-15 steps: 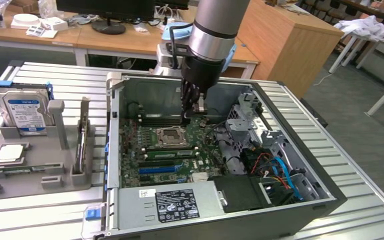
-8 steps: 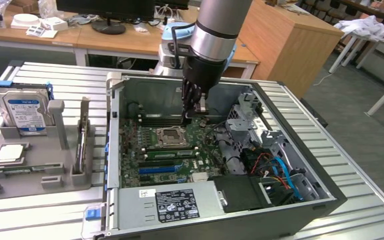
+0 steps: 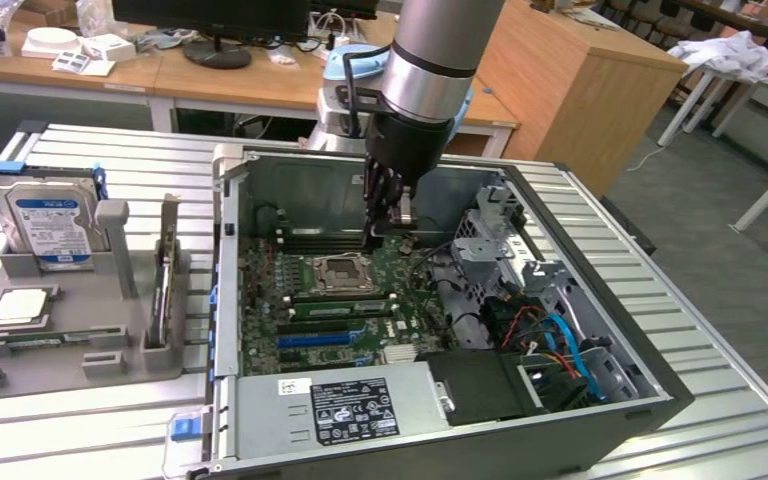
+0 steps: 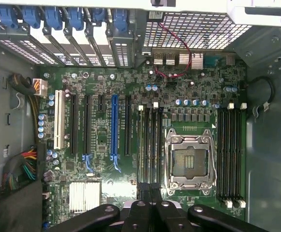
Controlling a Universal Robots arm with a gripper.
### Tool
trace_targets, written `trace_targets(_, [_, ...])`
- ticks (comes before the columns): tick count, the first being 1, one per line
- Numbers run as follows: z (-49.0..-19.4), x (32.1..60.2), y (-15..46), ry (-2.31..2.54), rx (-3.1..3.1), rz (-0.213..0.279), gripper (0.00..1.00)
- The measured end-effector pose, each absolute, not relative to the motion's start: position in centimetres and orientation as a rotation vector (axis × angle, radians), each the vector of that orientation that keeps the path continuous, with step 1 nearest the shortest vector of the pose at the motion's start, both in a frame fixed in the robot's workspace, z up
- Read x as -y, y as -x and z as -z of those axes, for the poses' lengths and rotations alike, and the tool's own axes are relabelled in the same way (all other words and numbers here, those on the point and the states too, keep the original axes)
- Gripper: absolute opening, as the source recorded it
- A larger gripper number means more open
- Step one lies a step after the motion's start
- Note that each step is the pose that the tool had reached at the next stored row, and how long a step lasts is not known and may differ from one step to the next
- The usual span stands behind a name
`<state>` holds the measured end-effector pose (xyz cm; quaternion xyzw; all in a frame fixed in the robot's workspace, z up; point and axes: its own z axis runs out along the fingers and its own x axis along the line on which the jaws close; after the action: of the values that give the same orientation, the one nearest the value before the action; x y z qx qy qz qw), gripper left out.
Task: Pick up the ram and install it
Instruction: 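Press down the ram until it locks into place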
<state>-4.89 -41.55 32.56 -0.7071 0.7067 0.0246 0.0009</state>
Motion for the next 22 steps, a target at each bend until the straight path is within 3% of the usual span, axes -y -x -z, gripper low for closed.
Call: trace_targets(22, [-32.56, 41.55, 5.0, 1.982, -2.428, -0.077, 0.11])
